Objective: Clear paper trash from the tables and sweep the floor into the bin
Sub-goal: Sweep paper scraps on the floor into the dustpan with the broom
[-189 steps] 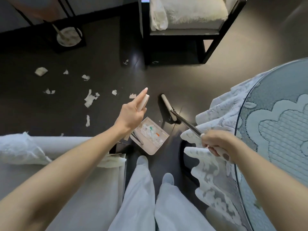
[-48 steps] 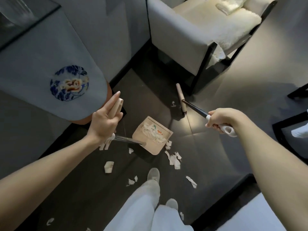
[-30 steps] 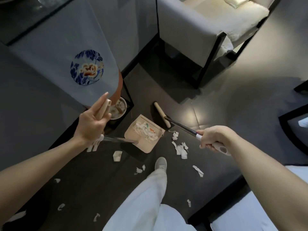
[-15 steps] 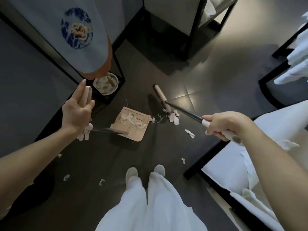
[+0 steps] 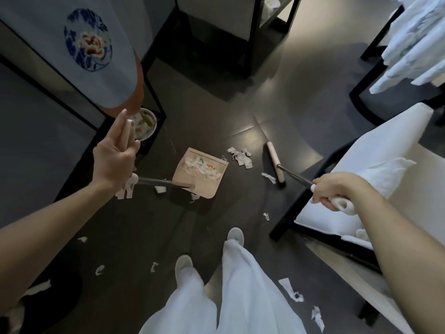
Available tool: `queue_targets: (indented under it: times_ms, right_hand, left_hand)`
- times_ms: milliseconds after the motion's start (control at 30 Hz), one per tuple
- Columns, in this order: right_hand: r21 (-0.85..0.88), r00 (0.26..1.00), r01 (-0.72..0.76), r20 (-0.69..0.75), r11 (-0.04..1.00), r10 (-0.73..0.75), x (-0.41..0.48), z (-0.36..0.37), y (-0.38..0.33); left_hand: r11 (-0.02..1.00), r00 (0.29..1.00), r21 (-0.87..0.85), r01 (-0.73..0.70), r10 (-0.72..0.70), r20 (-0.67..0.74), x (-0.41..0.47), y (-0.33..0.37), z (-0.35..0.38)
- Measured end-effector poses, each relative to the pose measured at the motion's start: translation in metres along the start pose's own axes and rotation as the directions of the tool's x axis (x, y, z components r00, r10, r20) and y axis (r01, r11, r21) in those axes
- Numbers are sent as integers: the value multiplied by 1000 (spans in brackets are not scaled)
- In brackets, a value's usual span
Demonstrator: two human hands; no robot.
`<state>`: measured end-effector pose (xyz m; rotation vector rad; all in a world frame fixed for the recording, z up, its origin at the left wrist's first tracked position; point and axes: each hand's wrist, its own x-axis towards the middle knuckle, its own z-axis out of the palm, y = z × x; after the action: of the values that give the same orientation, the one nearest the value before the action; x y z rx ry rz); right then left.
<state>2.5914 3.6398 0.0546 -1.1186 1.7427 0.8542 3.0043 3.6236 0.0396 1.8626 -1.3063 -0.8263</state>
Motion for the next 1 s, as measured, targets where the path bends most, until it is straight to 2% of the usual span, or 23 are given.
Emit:
queue_targets:
  times_ms: [67, 233, 400, 533, 567, 700, 833, 1000]
  right_hand:
    - [68, 1000, 1, -22, 998, 0, -1, 21, -21]
    - [95, 998, 46, -40, 994, -42, -7, 66, -102]
    - [264, 991, 61, 97, 963, -90, -27, 93, -168]
    - [145, 983, 138, 100, 980, -153, -45, 124, -202]
    - [114, 981, 159, 90, 981, -169, -51, 133, -209]
    - [190, 960, 258, 58, 947, -273, -65, 172, -220]
    - [194, 974, 151, 138, 969, -179, -84, 189, -218]
    - [77, 953, 302, -7, 950, -303, -118, 195, -201]
  left_hand:
    - [1000, 1000, -14, -16, 17, 18, -4, -8, -13]
    - [995, 999, -97, -2, 6, 38, -21, -34, -64]
    - [998, 999, -62, -11, 13, 45, -36, -73, -132]
    - [999, 998, -37, 20, -18, 54, -57, -98, -172]
    - [999, 998, -22, 35, -33, 53, -65, -105, -179]
    - [996, 995, -7, 89, -89, 37, -102, -133, -203]
    - [993, 993, 34, 112, -111, -33, -140, -153, -222]
    - [986, 989, 97, 138, -131, -73, -169, -173, -234]
